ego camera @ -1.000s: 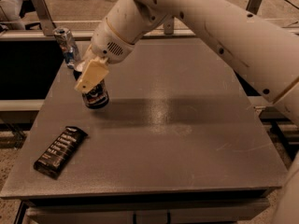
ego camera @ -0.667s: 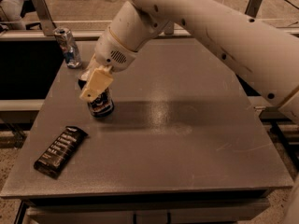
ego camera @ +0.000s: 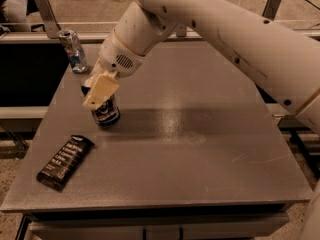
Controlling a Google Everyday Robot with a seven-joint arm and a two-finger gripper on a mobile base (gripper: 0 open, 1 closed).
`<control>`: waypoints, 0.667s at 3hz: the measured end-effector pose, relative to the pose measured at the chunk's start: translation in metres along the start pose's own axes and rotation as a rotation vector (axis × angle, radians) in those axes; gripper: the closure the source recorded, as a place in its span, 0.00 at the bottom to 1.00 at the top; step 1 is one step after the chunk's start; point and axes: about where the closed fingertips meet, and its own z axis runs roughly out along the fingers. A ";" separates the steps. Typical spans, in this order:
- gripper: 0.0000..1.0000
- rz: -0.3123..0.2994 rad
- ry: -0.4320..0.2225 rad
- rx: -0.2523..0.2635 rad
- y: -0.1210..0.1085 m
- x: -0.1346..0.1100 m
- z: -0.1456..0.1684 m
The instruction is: Move pepsi can near rxbar chocolate
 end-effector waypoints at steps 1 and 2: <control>0.12 -0.002 0.001 -0.003 0.001 -0.001 0.001; 0.00 -0.003 0.001 -0.005 0.001 -0.001 0.003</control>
Offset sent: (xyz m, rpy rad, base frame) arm -0.0009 0.0013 -0.0005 -0.0006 0.0007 0.0030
